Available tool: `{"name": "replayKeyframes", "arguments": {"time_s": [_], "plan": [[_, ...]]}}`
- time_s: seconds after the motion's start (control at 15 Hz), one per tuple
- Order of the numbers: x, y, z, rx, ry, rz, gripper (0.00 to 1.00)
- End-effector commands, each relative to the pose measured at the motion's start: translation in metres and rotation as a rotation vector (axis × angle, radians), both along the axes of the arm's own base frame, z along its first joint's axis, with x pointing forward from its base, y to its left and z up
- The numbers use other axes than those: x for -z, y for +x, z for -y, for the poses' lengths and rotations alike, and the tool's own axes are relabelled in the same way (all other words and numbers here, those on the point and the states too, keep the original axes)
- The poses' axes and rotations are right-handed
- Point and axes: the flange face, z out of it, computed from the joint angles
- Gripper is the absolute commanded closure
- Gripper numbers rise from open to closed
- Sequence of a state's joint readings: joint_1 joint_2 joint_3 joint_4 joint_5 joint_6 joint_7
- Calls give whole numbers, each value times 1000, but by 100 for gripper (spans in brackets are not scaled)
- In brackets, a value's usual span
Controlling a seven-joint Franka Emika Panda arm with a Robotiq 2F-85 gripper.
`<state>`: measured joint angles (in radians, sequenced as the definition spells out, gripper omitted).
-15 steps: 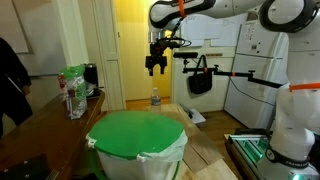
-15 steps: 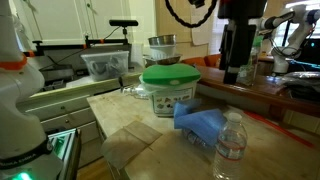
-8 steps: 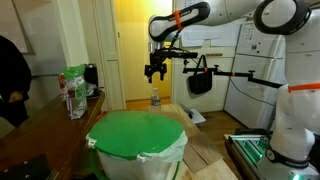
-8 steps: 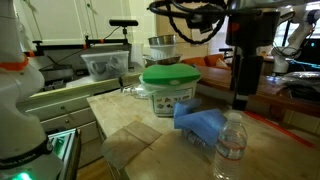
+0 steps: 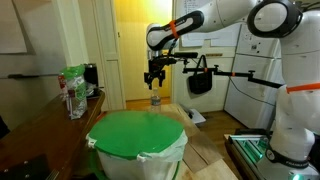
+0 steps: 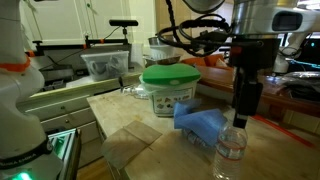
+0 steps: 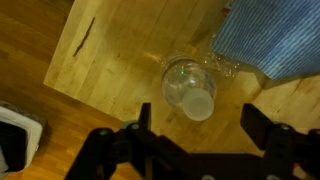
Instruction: Move the water bottle to the back of the counter
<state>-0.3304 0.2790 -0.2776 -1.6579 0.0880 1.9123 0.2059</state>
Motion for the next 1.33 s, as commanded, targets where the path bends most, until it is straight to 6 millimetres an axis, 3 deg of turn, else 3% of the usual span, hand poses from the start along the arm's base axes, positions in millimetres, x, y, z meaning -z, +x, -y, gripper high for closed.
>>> {"name": "replayKeyframes", "arguments": {"time_s": [0.0,0.07,0.13,0.67,0.73,0.87,1.0,1.07,1.13,1.27], "plan": [[10,1,0,21,-14,-7,33],[11,1,0,23,-15,-10,43],[11,1,-1,23,-13,-12,39],[12,4,-6,12,-22,-21,51],[12,5,-7,11,-24,-23,58],[14,6,-9,7,-25,-27,62],[16,7,-9,7,-27,-34,75],[16,7,-9,3,-27,-36,89],[13,7,-8,1,-32,-34,94],[-3,9,-4,-28,-43,-13,92]]}}
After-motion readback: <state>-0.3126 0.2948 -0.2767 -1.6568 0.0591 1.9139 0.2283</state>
